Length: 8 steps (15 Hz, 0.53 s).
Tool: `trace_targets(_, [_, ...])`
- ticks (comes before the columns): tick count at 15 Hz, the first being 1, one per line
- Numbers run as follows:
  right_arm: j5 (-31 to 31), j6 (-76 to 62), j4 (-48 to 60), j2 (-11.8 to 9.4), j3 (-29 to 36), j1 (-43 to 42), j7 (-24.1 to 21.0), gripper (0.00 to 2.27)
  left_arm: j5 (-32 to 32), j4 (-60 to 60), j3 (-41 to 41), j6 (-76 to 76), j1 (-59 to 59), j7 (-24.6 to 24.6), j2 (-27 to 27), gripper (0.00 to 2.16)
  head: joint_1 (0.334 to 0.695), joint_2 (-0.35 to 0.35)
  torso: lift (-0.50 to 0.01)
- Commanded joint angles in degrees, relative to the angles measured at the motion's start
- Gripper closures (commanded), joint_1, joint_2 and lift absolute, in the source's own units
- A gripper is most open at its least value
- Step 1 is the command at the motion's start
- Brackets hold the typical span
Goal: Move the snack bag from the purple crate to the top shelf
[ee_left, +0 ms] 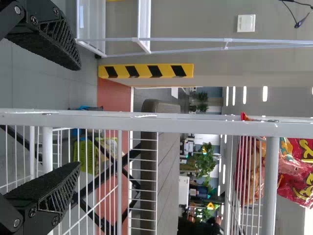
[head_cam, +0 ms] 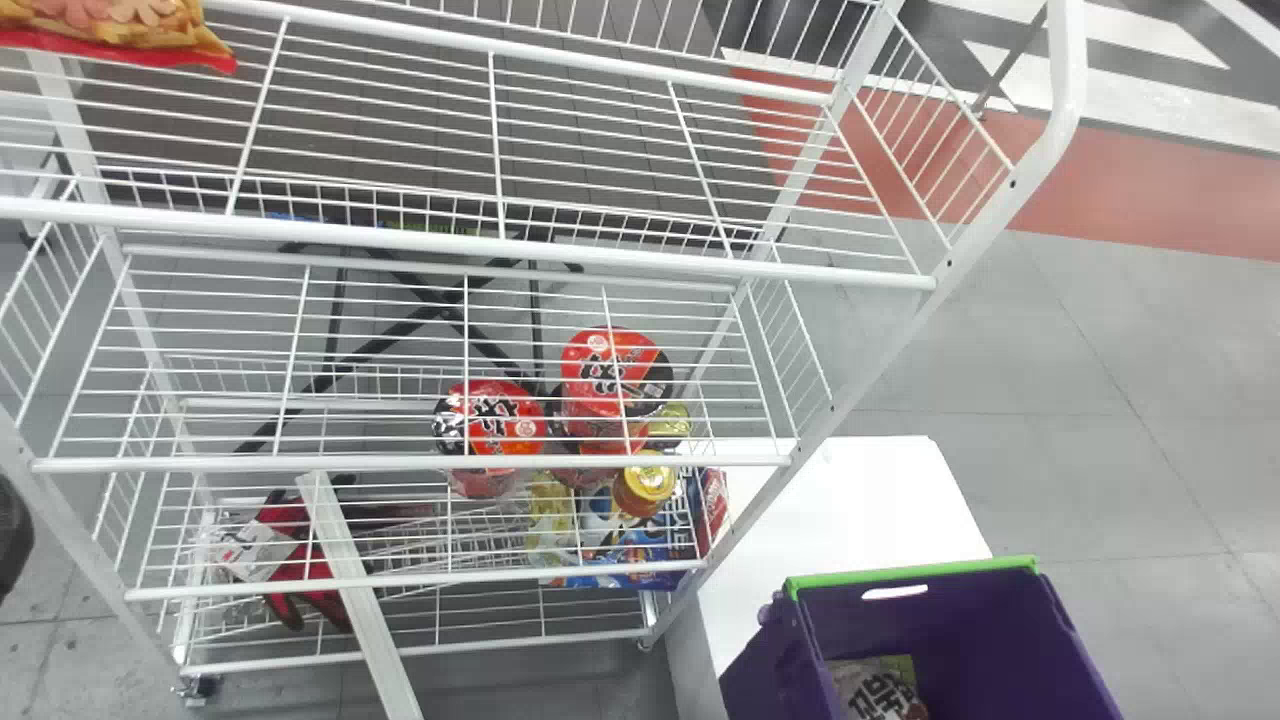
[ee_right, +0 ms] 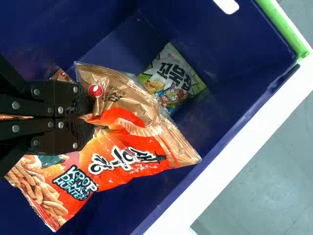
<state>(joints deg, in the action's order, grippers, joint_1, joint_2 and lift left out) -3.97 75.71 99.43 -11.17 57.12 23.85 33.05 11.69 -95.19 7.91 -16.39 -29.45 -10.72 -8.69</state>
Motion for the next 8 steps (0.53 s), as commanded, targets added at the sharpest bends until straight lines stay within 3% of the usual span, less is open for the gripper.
trace_targets(1, [0.02, -0.51, -0.11, 0.09, 0.00, -0.03, 0.00, 2.24, 0.00, 0.00, 0.00, 0.00, 0.00, 0.00, -0.01, 0.13, 0.695, -0.350, -0.227])
trace_targets(8, [0.02, -1.04, -0.64, 0.18, 0.00, -0.03, -0.35, 2.24, 0.00, 0.18, 0.00, -0.17, 0.00, 0.00, -0.01, 0.13, 0.695, -0.350, -0.208])
